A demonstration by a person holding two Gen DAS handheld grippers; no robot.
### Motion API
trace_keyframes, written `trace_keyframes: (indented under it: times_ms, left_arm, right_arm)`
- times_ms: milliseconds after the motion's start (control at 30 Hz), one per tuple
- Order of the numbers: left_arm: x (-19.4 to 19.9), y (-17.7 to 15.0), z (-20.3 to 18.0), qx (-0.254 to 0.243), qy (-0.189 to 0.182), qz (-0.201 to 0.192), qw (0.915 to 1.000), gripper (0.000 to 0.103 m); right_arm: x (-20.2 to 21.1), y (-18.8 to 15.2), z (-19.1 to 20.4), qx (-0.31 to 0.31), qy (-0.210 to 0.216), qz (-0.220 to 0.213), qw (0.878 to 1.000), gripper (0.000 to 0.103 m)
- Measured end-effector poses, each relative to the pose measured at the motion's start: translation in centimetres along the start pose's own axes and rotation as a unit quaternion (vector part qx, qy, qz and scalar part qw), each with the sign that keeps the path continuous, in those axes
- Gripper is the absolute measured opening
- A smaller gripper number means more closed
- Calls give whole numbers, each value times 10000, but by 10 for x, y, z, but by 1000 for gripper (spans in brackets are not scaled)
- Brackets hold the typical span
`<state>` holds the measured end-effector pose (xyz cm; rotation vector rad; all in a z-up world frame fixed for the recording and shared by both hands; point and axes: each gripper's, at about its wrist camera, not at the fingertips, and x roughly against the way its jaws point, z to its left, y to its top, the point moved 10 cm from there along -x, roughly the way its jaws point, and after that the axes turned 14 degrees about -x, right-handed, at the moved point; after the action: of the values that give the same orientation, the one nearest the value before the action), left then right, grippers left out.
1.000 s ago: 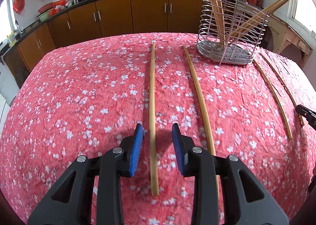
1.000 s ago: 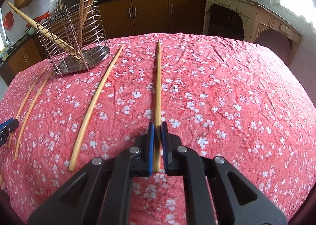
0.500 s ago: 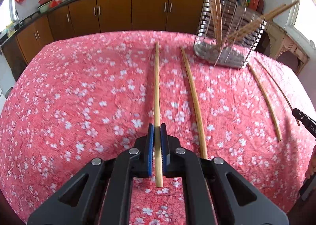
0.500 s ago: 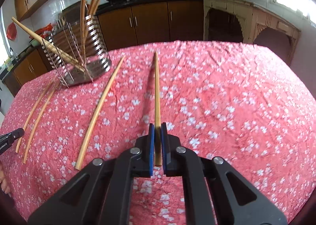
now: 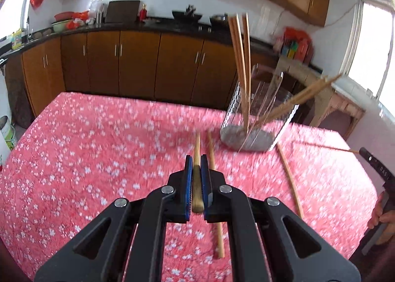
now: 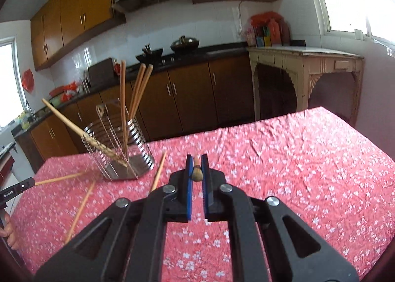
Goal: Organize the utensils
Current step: 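Lift both held chopsticks and lower them into the wire holder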
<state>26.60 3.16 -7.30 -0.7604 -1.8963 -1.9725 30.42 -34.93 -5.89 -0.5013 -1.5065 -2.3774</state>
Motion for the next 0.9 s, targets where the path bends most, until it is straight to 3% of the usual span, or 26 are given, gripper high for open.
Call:
trace_keyframes:
  times_ms: [233, 667, 900]
  left_arm:
    - [19, 27, 9, 169, 19, -477, 9987, 6]
    - [36, 57, 17, 145, 133, -768, 9969, 6]
    - [70, 99, 4, -28, 41, -1183, 9930, 6]
  right_arm:
    - [15, 30, 12, -92, 231, -427, 9988, 7]
    - [33, 59, 34, -80, 481, -704, 9963, 7]
    - [70, 93, 66, -147, 1012, -733, 9921, 7]
